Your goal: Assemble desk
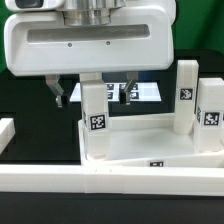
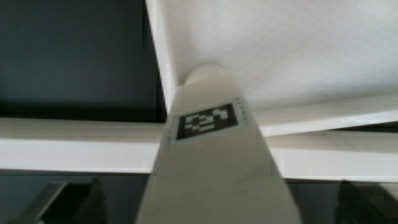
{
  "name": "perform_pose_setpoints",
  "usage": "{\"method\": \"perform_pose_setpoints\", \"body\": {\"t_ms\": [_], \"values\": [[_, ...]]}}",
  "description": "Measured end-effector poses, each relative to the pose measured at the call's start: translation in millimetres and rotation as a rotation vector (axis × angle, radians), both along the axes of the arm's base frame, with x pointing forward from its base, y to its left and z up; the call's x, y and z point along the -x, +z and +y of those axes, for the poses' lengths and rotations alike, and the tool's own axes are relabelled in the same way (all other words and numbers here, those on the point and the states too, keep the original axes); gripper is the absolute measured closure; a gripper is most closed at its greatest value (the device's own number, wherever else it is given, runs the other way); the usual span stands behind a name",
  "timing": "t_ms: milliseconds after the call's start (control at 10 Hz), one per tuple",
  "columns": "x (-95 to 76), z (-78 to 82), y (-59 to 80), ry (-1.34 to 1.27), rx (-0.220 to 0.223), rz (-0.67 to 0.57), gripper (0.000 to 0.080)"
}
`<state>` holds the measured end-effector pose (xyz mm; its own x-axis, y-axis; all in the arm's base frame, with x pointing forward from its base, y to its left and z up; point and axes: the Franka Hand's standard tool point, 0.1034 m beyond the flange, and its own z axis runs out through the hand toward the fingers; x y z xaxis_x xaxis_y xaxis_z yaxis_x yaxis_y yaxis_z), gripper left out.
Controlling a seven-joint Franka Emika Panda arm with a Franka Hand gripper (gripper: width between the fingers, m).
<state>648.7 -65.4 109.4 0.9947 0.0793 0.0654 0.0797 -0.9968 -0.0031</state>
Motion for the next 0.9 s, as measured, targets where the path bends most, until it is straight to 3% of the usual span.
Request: {"method": "perform_pose_setpoints", "body": {"t_ms": [100,300,700,900], "values": [[0.0,-0.2,0.0,0.025,0.004,0.000,0.0243],[0.2,-0.9,-0.2,0.017,0.003,0.001,0.0513],[0.4,-1.8,-0.7,-0.022,0.000,0.002,0.0511],[0.4,-6.6,-1.1,-0.318,-0.044,0.004,0.0511]]}}
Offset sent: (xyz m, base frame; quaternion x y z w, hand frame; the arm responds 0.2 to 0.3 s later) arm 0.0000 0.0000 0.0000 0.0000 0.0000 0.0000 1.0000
